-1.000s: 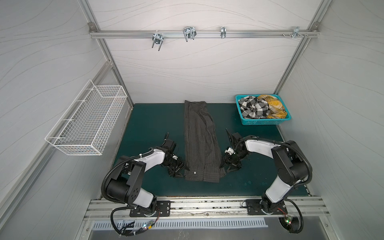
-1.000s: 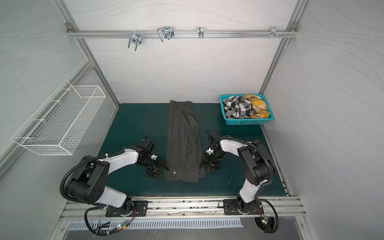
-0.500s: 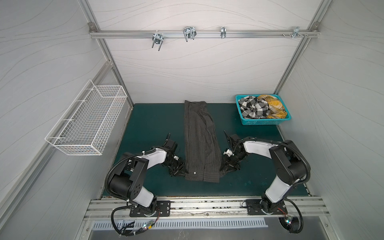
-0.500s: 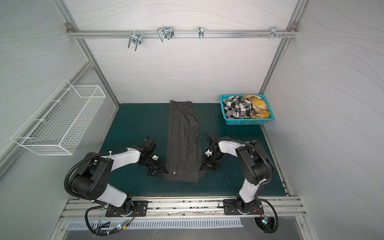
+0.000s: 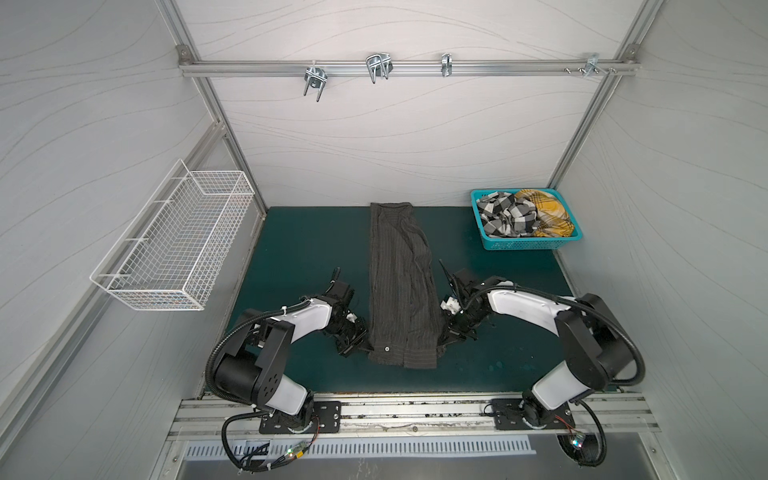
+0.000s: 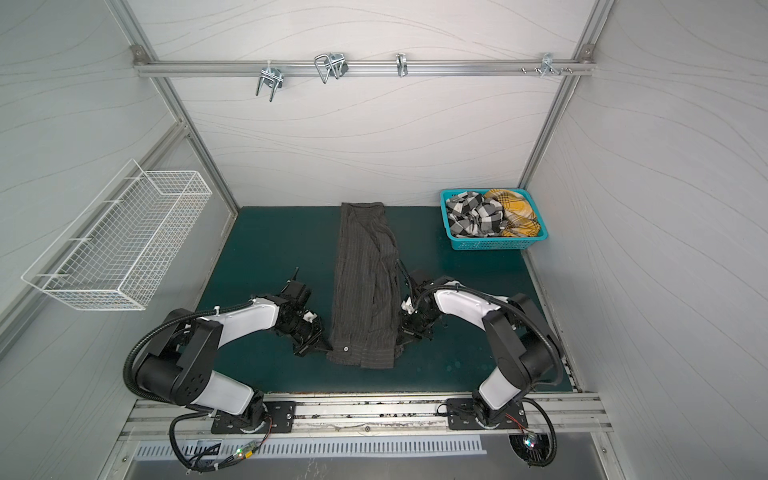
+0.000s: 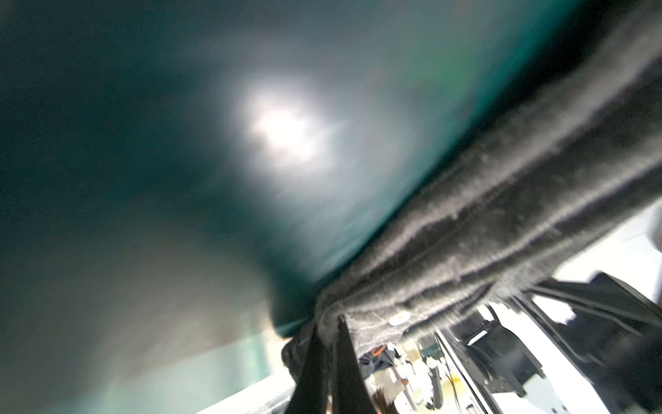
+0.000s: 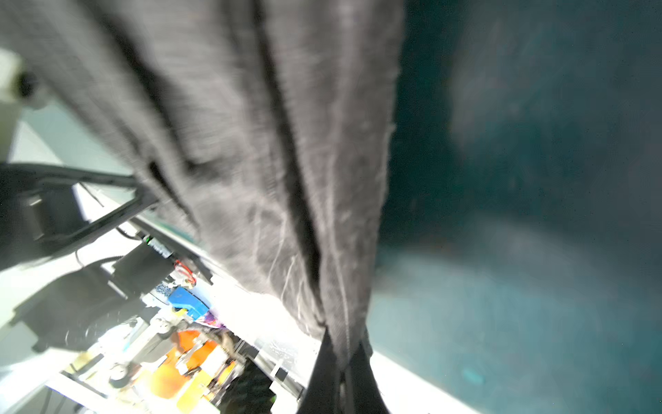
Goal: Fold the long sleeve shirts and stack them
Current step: 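Grasp both long edges of the narrowed shirt with both grippers, then lift the near end with both grippers and fold it away from the robot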
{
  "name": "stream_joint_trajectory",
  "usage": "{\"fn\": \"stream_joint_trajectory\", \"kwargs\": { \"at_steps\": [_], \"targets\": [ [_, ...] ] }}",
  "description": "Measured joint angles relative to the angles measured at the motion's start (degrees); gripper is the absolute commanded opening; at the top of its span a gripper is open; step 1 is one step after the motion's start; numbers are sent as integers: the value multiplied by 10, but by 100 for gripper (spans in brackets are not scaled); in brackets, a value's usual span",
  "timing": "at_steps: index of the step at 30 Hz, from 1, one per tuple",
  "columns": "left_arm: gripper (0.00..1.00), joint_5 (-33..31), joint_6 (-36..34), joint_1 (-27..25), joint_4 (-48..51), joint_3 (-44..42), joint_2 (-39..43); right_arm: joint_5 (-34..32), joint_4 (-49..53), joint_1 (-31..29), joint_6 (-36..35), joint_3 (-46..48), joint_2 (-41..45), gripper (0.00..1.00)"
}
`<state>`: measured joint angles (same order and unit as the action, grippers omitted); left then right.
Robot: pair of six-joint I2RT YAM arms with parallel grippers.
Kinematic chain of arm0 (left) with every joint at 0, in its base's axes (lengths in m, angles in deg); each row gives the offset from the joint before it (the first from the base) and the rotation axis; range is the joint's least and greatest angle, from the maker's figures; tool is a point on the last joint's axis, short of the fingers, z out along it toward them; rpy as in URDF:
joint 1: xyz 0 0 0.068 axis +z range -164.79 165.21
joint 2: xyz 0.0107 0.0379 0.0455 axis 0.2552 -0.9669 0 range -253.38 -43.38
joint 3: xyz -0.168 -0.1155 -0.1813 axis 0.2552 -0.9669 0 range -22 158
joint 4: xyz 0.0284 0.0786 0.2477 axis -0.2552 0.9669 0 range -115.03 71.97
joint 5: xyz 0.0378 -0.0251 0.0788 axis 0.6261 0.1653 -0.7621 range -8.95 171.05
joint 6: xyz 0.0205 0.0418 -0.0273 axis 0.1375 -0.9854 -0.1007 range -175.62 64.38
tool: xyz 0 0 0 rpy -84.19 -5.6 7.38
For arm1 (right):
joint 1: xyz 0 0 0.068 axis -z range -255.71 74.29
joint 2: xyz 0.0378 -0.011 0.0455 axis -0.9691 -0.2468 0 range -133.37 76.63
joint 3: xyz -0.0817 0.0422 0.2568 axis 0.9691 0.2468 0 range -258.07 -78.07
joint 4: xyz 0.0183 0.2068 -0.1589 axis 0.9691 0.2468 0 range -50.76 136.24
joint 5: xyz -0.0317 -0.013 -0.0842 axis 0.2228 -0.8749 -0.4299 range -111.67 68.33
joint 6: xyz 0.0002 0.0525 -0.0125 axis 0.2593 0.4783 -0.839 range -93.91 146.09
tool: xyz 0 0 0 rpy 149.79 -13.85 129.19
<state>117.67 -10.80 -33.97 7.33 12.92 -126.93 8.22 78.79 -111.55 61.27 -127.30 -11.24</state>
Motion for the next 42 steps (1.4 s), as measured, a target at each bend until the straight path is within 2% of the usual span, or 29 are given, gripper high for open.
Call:
{"fn": "stream_joint_trajectory", "kwargs": {
  "at_steps": [5,12,18,34,38,42],
  "targets": [
    [0,-12,8,-11,35,-42,112,-6,20,-24,35,35,79,0],
    [0,-20,68,-75,48,-108,224,-5,31,-63,88,92,149,0],
    [0,-20,110,-81,62,-135,308,2,28,-86,114,102,163,0],
    [0,-26,143,-97,52,-125,292,2,25,-93,126,96,162,0],
    [0,-33,153,-97,72,-80,304,2,38,-89,125,70,162,0],
    [0,-48,161,-97,82,4,309,7,53,-63,118,23,161,0]
  ]
}}
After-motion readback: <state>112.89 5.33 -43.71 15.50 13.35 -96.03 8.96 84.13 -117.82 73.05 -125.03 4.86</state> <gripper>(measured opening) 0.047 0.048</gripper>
